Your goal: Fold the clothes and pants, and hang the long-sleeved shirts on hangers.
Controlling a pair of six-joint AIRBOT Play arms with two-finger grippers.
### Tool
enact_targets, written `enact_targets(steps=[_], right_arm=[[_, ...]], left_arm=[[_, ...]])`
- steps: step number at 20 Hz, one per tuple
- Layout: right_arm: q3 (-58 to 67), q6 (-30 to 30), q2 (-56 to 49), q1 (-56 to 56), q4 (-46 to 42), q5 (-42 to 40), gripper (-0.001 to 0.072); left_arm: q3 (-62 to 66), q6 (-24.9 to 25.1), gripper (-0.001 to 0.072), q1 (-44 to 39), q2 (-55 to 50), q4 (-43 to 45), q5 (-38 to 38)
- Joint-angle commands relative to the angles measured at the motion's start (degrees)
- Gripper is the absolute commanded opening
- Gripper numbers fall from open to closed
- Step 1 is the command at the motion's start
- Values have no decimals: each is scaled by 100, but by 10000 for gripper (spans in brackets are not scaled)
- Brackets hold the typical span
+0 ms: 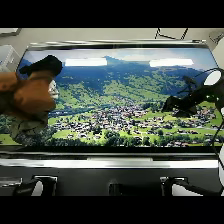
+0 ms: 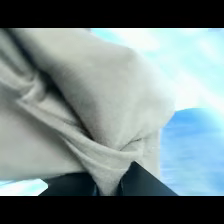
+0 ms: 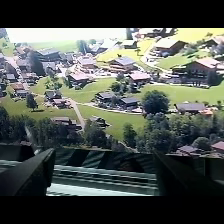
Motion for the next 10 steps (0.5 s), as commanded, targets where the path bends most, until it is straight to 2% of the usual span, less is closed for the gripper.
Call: enact_targets(steps=[1, 3, 6, 8, 10], right_arm=[[234, -28, 79, 4, -13, 79, 679], [557, -26, 181, 2, -168, 87, 679], [1049, -26, 374, 2, -597, 70, 680], [1294, -26, 501, 2, -942, 81, 680], [1327, -26, 621, 2, -1182, 96, 681]], left_arm=[[-20, -612, 21, -1989, 376, -518, 1379], [-98, -605, 21, -3226, -262, -509, 1969], [-98, -444, 21, -4916, -1917, -369, 2815], [-90, -498, 21, -5652, -3206, -378, 3091], [0, -505, 22, -6102, -4369, -457, 2988]])
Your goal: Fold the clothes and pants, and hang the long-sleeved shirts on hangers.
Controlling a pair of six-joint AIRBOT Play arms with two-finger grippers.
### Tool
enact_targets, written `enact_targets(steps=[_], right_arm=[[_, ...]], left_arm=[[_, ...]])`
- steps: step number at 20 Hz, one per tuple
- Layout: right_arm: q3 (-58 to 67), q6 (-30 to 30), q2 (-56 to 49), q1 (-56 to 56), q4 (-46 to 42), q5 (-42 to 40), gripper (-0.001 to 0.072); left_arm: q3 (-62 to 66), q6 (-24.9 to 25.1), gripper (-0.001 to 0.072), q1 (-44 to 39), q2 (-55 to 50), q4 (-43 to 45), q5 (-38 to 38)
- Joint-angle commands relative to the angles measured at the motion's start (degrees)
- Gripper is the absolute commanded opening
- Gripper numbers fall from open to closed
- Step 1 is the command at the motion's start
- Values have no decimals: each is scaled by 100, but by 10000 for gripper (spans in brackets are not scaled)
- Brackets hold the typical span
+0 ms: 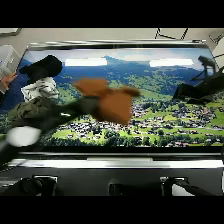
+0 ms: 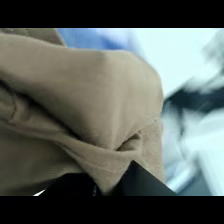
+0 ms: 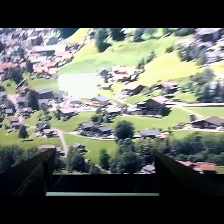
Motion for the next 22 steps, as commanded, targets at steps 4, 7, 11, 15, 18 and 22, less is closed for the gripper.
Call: enact_targets(steps=[4, 7, 11, 15, 18, 22], right_arm=[[175, 2, 122, 2, -522, -44, 680], [170, 131, -127, 4, -435, -92, 680], [-341, 83, -557, 4, 170, 142, 683], [-1827, -221, -590, 4, 494, 131, 683], [-2774, -407, -579, 4, 702, -179, 685], [-3294, -455, -581, 4, 706, -551, 703]], left_arm=[[544, 221, 581, -981, -2498, -321, -857], [1272, 1360, 691, -168, -2253, -177, -2385], [1799, 1425, 691, 1475, -1862, 957, -4057], [785, 1410, 691, 2527, -2015, 273, -4131], [-74, 1904, 685, 2474, -2315, -1038, -3257], [-197, 2347, 678, 2085, -3001, -1937, -2874]])
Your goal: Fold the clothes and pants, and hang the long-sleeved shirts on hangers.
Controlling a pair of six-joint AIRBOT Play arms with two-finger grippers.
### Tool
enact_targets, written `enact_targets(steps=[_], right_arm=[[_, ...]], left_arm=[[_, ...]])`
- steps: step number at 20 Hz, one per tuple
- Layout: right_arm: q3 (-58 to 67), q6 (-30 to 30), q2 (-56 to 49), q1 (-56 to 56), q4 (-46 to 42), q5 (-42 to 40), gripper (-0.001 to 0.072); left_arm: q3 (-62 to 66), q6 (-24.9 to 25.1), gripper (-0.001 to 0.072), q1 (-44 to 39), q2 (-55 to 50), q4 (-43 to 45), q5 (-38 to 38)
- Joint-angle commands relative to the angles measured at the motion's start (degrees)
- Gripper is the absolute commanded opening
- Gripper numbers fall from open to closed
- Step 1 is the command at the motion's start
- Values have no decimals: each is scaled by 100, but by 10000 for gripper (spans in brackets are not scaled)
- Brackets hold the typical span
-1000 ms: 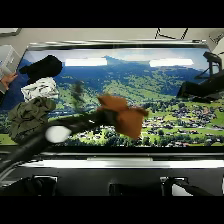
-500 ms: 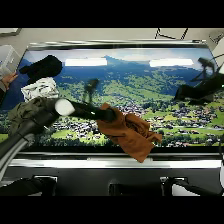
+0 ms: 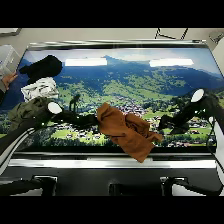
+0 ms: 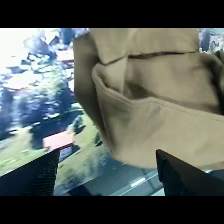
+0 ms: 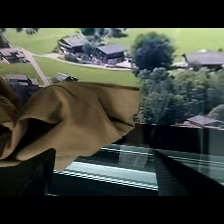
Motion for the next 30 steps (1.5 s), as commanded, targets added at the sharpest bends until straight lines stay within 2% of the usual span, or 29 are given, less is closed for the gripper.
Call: enact_targets(steps=[1, 3, 4, 5, 6, 7, 11, 12, 14, 15, 19, 22, 25, 28, 30], right_arm=[[-492, -109, -4, 4, 96, -376, 708], [-518, -109, -11, 4, 164, -546, 709], [-520, -107, -11, 4, 221, -647, 709], [-538, -107, -17, 4, 289, -750, 710], [-570, -105, -48, 4, 396, -824, 709], [-627, -103, -111, 4, 525, -874, 709], [-1056, -105, -385, 15, 1226, -1108, 695], [-1119, -107, -422, 15, 1335, -1158, 652], [-1093, -173, -382, 15, 1412, -1121, 330], [-1003, -328, -315, 13, 1436, -1014, 40], [267, -321, 188, -2, 1069, -960, 38], [2105, -304, 713, -2, 774, -1082, 38], [3731, -299, 1384, -2, 448, -1325, 37], [4170, -44, 2164, -2, 70, -1298, 37], [4168, -13, 2514, -2, 46, -894, 38]], left_arm=[[-214, 533, 671, -236, -511, -1040, 426], [-214, 623, 647, -411, -629, -1220, 621], [-216, 619, 540, -476, -640, -1222, 739], [-214, 592, 395, -522, -638, -1222, 863], [-214, 601, 166, -527, -638, -1244, 929], [-212, 605, 33, -525, -636, -1241, 933], [-212, 697, 25, -514, -581, -1239, 861], [-201, 732, 24, -514, -557, -1220, 793], [-186, 826, 24, -503, -411, -1217, 796], [-138, 1003, 23, -490, -291, -1215, 804], [566, 1180, 22, -170, 555, -675, 787], [1554, 1180, 23, 197, 1543, -101, 785], [2409, 1178, 23, 538, 2553, 33, 802], [2568, 1174, 23, 798, 3506, 144, 800], [2511, 1150, 23, 824, 3901, 317, 693]])
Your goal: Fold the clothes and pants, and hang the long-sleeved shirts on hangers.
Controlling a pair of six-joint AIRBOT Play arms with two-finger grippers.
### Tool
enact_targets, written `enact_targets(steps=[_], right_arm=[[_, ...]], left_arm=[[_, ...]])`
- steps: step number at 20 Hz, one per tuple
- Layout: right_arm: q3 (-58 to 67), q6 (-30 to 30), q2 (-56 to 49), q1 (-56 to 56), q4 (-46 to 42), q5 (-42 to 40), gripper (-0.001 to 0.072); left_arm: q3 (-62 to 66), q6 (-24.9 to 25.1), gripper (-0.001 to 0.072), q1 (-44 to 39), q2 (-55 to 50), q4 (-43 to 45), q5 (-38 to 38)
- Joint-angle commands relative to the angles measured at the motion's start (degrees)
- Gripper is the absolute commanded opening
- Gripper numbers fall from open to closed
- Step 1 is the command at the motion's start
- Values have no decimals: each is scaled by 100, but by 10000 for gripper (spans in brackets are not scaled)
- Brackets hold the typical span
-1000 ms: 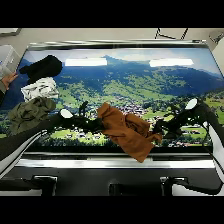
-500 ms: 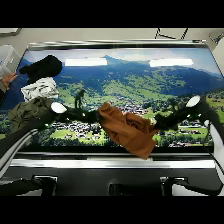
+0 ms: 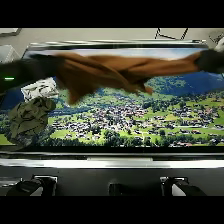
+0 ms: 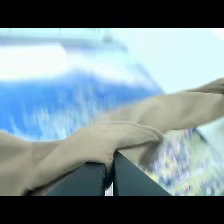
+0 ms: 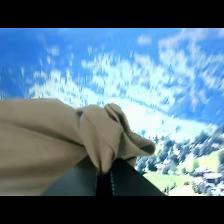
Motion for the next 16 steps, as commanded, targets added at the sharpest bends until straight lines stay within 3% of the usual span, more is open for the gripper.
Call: enact_targets(steps=[1, 6, 10, 14, 16], right_arm=[[363, 164, 660, -2, -275, 505, 38], [118, 706, 691, -2, -1117, 1360, 38], [-1364, 903, 555, 0, -813, 1222, 38], [-3154, 898, 149, -2, -745, 476, 38], [-3613, 896, -127, -2, -726, 437, 38]], left_arm=[[133, -48, 23, 151, 831, 389, -138], [133, -957, 23, 151, 837, 2048, -87], [133, -960, 24, -109, -42, 2006, 1344], [140, -964, 24, -828, -1932, 2006, 3274], [140, -1187, 25, -1156, -2933, 1838, 3462]])
